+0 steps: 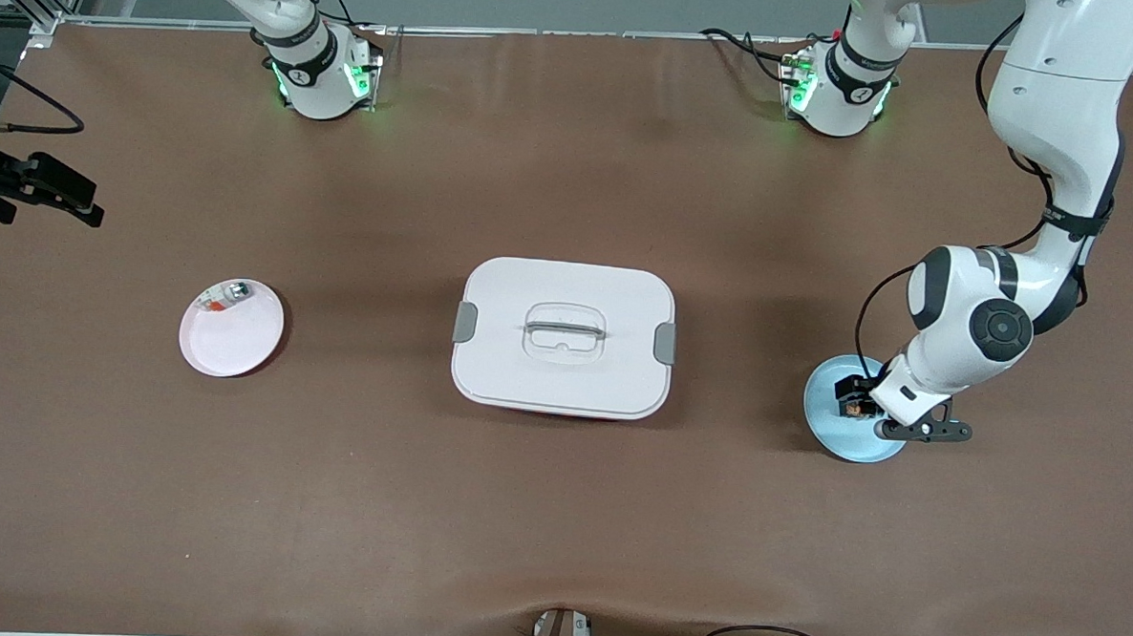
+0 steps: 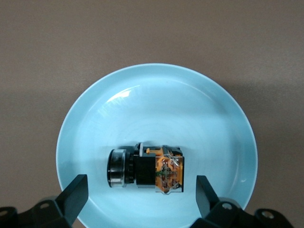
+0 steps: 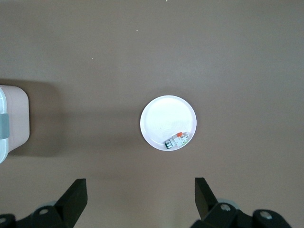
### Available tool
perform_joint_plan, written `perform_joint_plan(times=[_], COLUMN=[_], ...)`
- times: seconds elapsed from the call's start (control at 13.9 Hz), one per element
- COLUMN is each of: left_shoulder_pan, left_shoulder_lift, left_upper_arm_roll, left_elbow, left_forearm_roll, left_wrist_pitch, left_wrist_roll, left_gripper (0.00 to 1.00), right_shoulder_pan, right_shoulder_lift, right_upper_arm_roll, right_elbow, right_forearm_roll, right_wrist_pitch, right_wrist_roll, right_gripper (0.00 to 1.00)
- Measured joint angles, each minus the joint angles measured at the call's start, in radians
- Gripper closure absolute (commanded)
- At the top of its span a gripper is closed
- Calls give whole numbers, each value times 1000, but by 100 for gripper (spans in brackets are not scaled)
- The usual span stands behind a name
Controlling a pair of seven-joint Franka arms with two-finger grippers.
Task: Transfer orange switch to right arm and place
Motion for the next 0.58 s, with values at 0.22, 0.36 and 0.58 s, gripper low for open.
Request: perform_joint_plan(times=[0.22, 0.36, 0.58], left_shoulder_pan=[0, 0, 0], left_shoulder_lift=[22, 35, 48], left_upper_arm_roll=[0, 0, 0], left_elbow=[0, 0, 4], left_forearm_roll=[0, 0, 0], left_wrist_pitch=[16, 36, 43], left_wrist_roll=[0, 0, 1], left_gripper=[0, 0, 0], right_shoulder_pan=[0, 0, 0], right_shoulder_lift=[0, 0, 0], right_upper_arm_roll=[0, 0, 0], right_elbow=[0, 0, 0], right_forearm_roll=[0, 0, 0], right_wrist_pitch=[0, 0, 0], right_wrist_roll=[0, -1, -1], right_gripper=[0, 0, 0])
